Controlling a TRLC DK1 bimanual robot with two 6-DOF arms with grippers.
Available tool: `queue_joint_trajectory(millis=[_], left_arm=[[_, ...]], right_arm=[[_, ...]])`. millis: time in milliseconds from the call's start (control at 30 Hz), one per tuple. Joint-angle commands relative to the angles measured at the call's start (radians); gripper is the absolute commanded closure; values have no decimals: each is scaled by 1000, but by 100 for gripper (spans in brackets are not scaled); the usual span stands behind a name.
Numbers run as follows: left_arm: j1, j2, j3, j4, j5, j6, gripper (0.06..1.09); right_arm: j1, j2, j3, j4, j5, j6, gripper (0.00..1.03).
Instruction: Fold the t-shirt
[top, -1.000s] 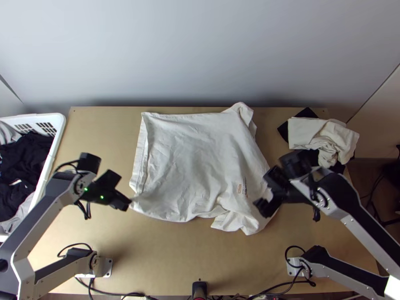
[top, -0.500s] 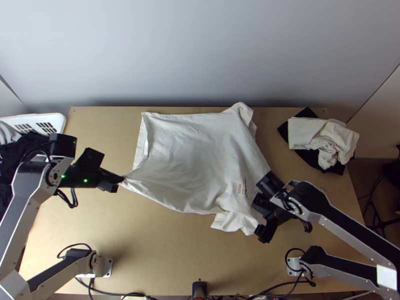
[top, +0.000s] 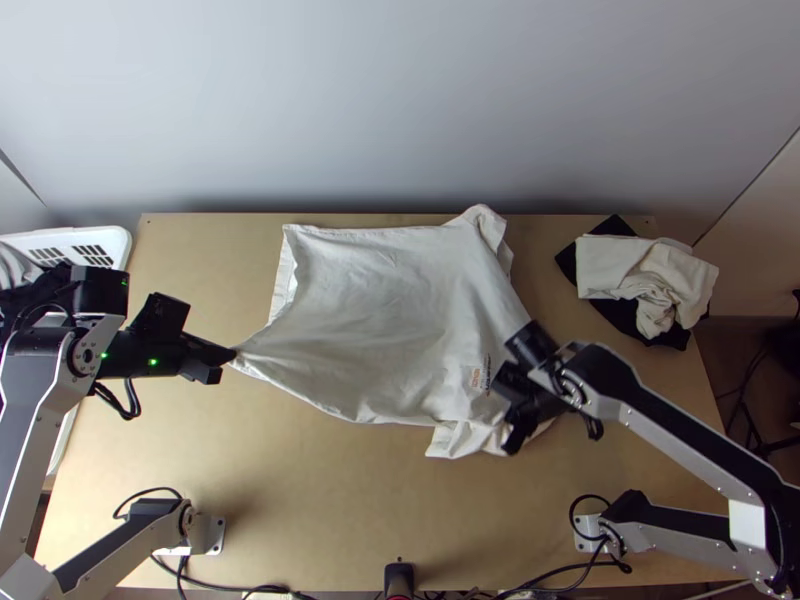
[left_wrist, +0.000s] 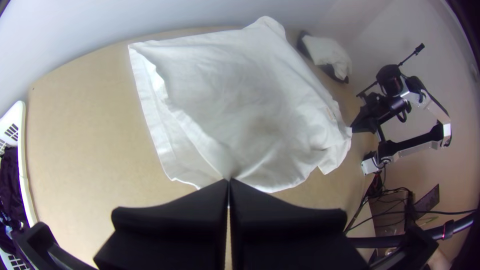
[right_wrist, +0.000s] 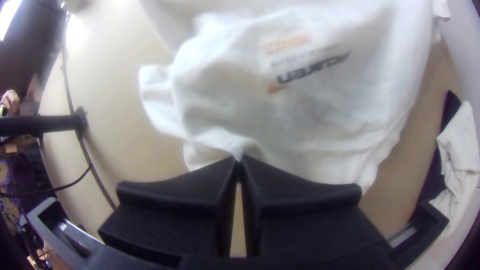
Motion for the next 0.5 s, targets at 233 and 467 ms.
queue_joint_trajectory(millis=[233,467], left_arm=[[66,23,-3,-8,33,48,105],[85,58,-41,21,47,51,105]], right_arm=[[-212,254,406,19,7,-90,100],[-239,454,463,193,65,-74,100]])
